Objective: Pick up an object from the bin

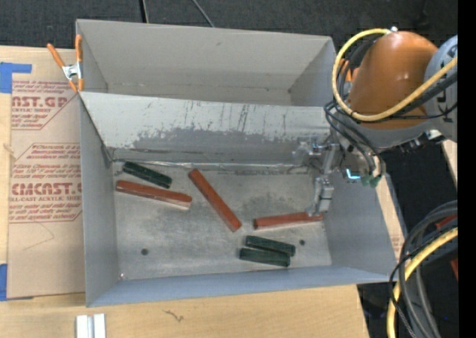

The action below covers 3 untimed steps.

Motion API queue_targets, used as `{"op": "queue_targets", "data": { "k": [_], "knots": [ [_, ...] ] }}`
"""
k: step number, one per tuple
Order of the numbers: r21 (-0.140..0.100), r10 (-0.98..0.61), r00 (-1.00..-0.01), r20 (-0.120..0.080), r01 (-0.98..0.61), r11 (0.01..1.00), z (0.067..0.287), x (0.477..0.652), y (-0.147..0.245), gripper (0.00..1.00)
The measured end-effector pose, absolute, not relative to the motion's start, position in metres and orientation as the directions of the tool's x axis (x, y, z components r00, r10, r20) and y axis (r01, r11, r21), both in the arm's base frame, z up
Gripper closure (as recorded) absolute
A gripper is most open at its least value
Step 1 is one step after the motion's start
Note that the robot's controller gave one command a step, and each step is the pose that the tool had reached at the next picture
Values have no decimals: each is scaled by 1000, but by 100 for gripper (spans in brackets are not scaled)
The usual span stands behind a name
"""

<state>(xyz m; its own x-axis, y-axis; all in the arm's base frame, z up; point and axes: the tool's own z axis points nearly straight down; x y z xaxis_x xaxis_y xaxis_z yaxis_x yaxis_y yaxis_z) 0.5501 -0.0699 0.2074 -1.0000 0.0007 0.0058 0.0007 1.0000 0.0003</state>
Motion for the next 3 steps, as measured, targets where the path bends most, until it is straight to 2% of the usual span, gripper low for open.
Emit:
{"op": "queue_targets", "data": {
  "k": [1, 2, 3],
  "knots": [
    [1, -88, -996, 5, -88, 996, 65, 563, -116, 0],
    [0, -71, -997, -4, -71, 997, 102, 561, -109, 0],
    [2, -33, -999, -1, -33, 999, 105, 552, -94, 0]
  ]
}}
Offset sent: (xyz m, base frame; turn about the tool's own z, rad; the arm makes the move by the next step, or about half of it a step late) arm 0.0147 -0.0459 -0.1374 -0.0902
